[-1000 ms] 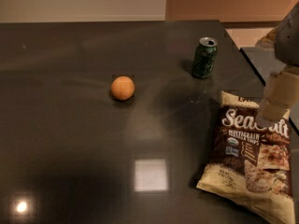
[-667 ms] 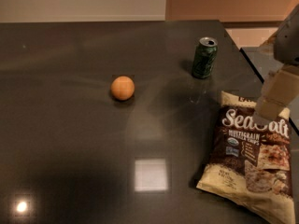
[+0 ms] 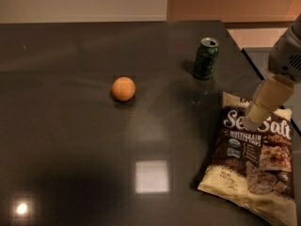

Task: Move brown chip bag near orange

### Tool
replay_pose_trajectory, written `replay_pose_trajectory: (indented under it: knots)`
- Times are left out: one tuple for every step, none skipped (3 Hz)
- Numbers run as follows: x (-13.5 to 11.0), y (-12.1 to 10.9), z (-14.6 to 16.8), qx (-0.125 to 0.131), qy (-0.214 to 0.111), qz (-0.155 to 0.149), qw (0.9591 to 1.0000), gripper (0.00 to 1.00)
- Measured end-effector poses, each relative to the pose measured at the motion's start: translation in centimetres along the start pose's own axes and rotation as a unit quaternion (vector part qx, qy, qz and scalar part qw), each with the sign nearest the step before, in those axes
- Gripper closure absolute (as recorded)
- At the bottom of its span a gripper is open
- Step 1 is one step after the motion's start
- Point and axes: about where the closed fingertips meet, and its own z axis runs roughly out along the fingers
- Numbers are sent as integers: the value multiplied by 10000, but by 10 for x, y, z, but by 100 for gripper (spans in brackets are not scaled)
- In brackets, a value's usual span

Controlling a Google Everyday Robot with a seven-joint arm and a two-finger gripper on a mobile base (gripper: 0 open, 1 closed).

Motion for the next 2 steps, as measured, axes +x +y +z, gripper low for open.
replay_pose_trajectory:
  knots:
    - [1,10,19,-282,66,345,9990,0]
    - [1,20,36,-364,171,400,9984,0]
